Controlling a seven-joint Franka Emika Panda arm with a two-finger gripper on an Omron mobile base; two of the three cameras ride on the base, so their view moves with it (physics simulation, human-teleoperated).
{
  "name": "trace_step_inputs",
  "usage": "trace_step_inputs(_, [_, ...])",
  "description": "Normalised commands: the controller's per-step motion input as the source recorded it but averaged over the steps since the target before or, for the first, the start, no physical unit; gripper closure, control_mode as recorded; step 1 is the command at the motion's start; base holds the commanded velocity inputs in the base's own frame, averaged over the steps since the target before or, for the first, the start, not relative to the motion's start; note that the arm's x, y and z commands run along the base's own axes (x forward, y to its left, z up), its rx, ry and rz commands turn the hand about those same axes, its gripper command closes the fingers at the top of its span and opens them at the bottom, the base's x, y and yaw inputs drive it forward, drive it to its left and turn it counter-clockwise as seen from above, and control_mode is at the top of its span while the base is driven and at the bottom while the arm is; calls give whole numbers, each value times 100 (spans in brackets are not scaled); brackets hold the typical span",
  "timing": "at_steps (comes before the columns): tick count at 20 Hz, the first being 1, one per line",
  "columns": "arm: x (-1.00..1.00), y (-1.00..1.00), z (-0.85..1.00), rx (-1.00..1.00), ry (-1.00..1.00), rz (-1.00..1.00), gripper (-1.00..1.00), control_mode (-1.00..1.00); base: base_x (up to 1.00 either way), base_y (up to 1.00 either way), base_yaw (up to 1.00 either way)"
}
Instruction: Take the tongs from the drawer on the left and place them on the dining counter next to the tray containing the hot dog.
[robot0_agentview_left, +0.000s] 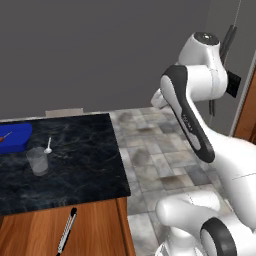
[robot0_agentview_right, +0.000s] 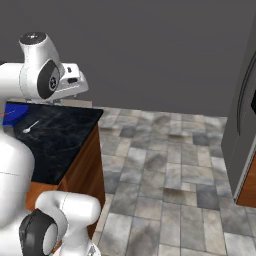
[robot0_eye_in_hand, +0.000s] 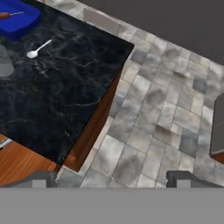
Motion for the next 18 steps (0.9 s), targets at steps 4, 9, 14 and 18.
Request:
trace_step_inputs(4, [79,0,-40,2,13,0,-100,-100,0,0,0])
trace_step_inputs(9, [50,0,-82,0,9,0,-100,-100,0,0,0])
trace_step_inputs(14, [1,-1,-90,0,3,-1,-100,-100,0,0,0])
trace_step_inputs(18, [-47,-9,-78,0,0,-11,-100,-100,0,0,0])
